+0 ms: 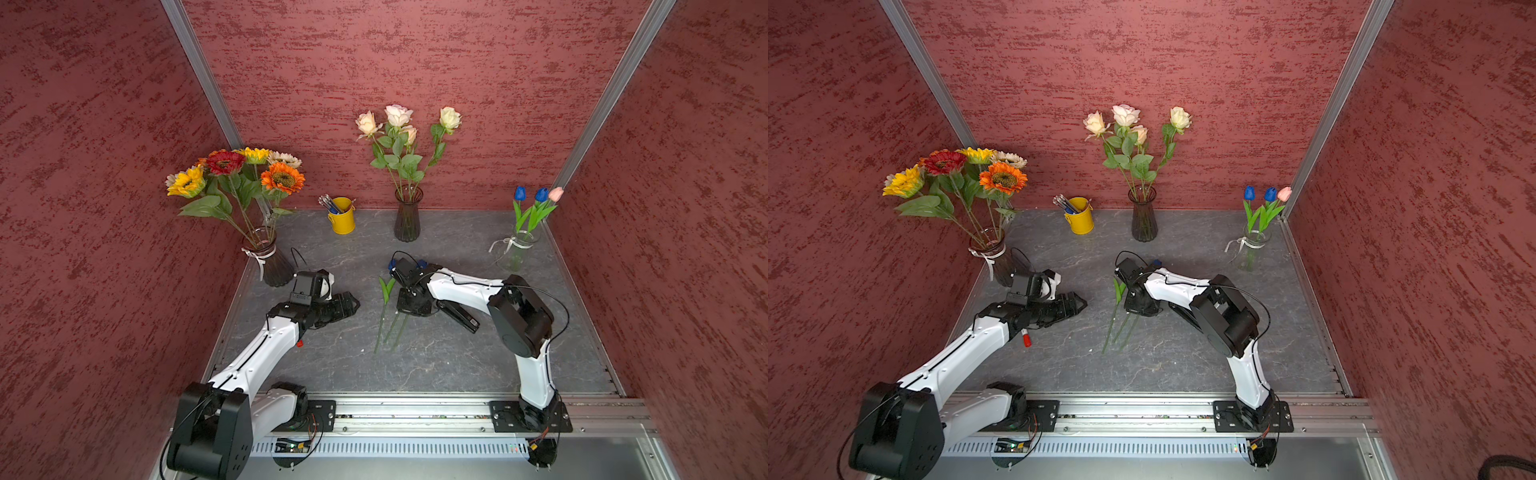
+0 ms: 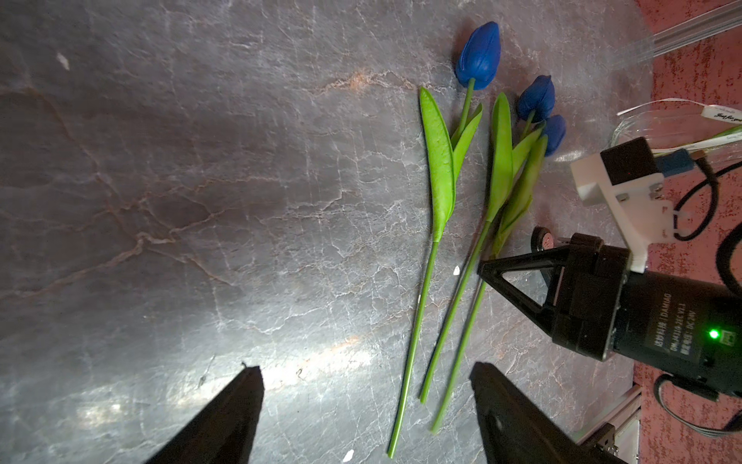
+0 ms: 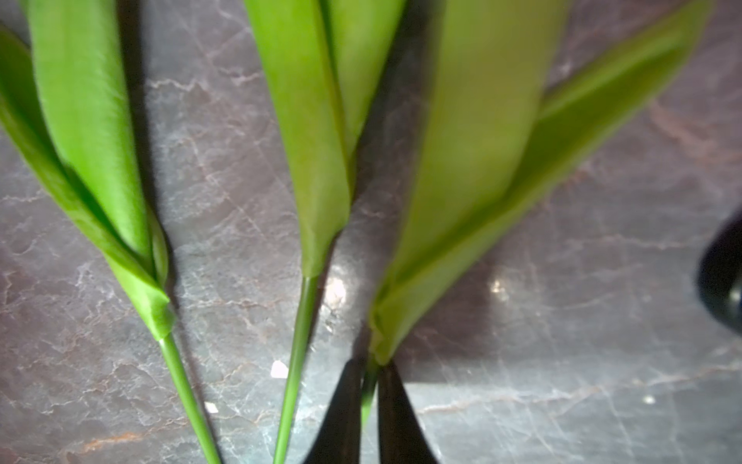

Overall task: Arrange the flowers in different vases according to their variety
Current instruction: Pick up the flower at the center of the board, then insert the flower into the vase.

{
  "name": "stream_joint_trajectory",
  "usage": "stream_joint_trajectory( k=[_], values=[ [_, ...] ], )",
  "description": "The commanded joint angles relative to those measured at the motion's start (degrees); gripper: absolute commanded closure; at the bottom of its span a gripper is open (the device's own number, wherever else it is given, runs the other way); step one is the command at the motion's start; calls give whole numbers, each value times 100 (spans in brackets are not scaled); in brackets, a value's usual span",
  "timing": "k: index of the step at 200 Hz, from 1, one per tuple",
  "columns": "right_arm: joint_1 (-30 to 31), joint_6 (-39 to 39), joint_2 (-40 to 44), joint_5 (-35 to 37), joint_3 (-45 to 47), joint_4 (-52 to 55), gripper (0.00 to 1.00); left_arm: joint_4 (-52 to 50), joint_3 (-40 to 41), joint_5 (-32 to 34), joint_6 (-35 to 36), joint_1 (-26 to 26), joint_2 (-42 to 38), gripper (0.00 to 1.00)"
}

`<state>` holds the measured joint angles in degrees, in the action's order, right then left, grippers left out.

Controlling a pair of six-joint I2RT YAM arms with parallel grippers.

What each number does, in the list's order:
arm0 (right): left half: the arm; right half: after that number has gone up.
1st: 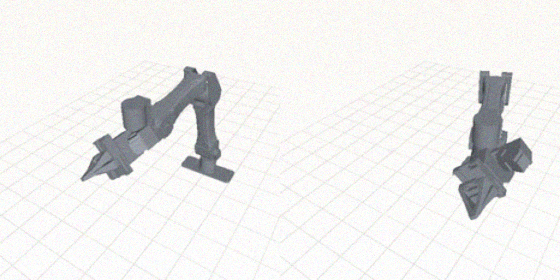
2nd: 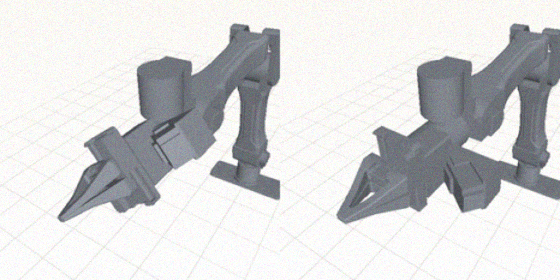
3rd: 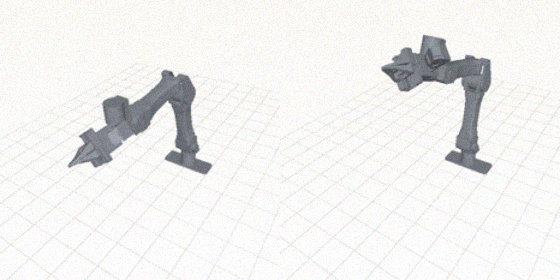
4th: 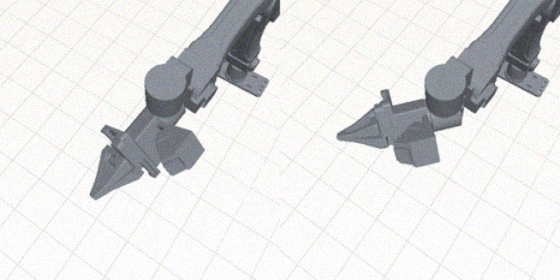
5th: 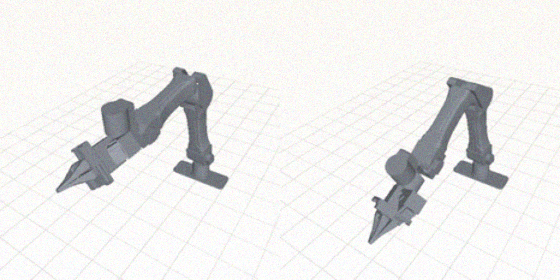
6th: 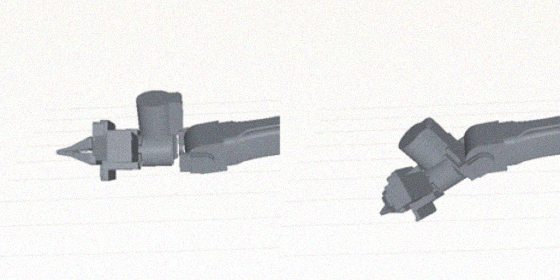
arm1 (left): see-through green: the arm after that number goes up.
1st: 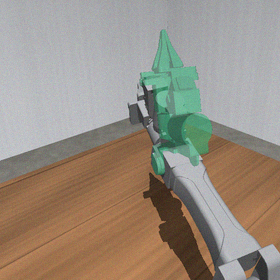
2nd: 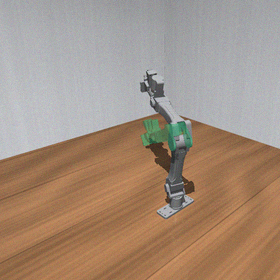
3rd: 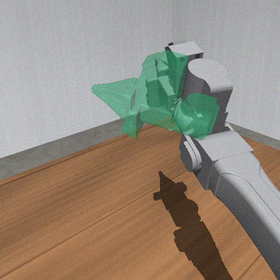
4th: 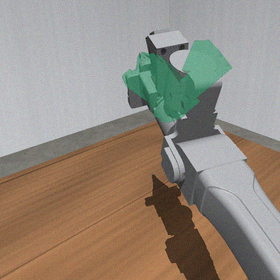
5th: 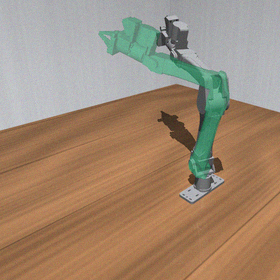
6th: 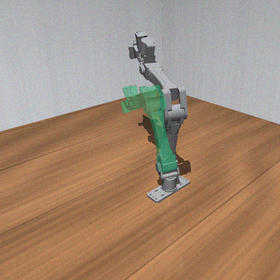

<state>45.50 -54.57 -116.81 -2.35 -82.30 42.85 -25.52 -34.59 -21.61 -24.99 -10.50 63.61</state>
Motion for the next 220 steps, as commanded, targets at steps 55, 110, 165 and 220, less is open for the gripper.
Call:
stream_joint_trajectory(
  k=[55,110,165,220],
  values=[
    [56,340,397,534,-338,714,100,51,-33,-89,74,56,-68,14],
    [-462,1137,1915,1249,-735,1114,100,-65,-45,-18,25,57,-172,14],
    [-1521,3455,3641,2891,-439,-43,100,-28,-83,-1,-75,44,-131,15],
    [-2962,6006,4423,3517,530,-3517,100,-67,-300,28,-101,0,142,15]
  ],
)
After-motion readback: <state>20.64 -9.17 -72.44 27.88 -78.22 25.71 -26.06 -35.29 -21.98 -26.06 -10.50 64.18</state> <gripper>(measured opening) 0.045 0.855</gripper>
